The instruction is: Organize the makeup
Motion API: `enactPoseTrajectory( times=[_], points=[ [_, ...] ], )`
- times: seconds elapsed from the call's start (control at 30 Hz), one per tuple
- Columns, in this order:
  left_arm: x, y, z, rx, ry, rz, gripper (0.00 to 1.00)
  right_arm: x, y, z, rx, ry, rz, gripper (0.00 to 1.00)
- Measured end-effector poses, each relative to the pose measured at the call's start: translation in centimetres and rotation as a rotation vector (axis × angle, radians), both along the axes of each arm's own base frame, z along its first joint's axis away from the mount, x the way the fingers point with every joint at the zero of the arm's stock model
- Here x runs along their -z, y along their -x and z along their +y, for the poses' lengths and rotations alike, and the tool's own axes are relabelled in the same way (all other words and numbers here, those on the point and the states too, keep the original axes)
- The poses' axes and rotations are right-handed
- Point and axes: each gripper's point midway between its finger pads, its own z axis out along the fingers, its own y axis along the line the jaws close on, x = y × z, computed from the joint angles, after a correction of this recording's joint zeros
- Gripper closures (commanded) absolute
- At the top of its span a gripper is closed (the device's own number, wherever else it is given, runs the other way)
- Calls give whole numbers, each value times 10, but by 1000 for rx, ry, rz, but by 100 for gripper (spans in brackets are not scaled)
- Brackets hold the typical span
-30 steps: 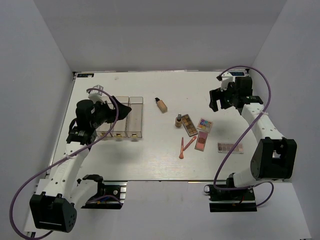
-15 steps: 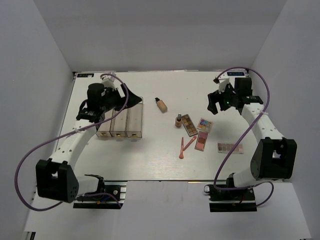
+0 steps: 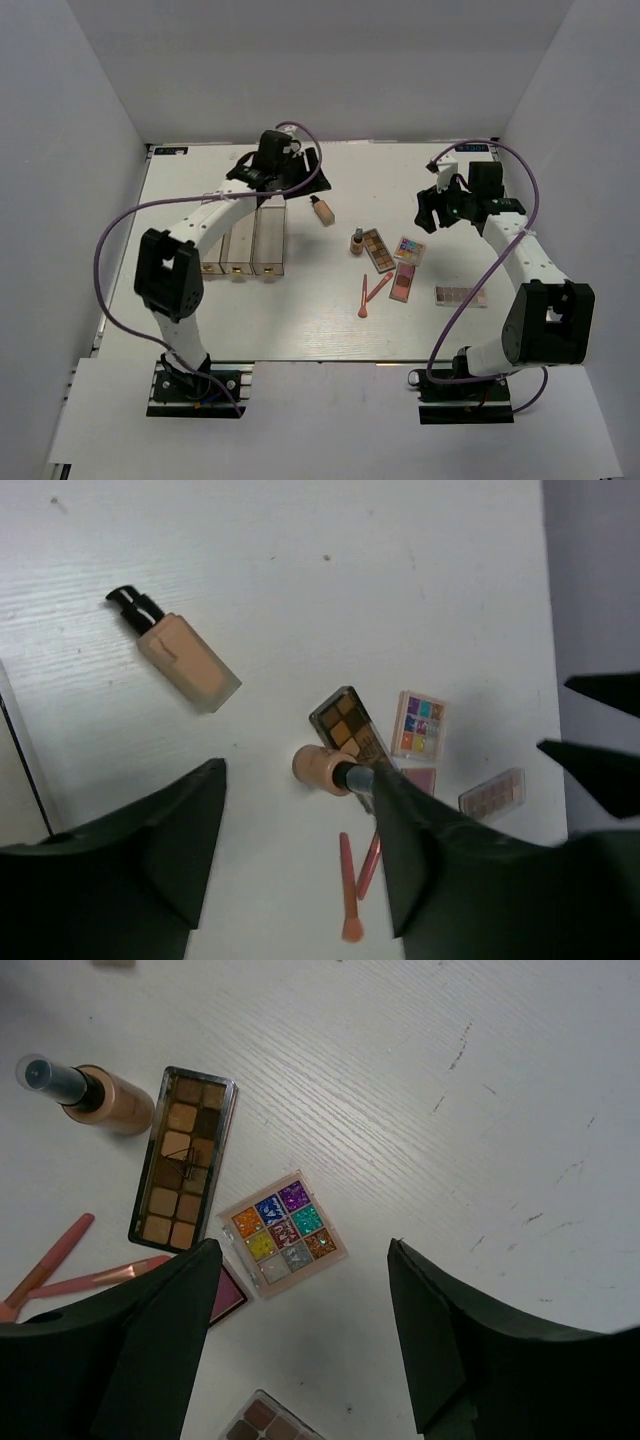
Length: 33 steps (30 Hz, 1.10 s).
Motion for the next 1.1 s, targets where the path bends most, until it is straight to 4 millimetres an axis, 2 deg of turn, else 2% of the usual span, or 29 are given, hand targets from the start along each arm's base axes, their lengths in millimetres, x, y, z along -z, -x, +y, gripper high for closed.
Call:
enactPoseTrajectory(
  times=[0.07, 0.27, 0.37, 0.43, 0.57, 0.63, 0.9, 1.1],
  points=[
    [15, -10, -8, -57, -58, 52, 22, 2, 0, 0, 6, -2, 4, 22],
    [58, -41, -30, -219, -207, 151, 19, 2, -3, -1, 25, -9, -5, 19],
    [87, -43, -35, -275, -268, 206, 18, 4, -3, -2, 36, -11, -2, 19],
    [109, -38, -32, -312, -317, 249, 17, 5, -3, -3, 43, -13, -1, 19],
    [138, -29, -23, -362, -388, 305, 17, 10, -2, -3, 49, -16, 5, 18],
    [144, -29, -19, -382, -411, 315, 16, 13, -1, -3, 51, -17, 11, 18],
    [141, -44, -19, -442, -401, 285, 16, 14, -2, -3, 57, -23, 6, 18],
    [159, -44, -19, -458, -415, 308, 19, 15, -2, -3, 62, -27, 8, 18]
  ],
)
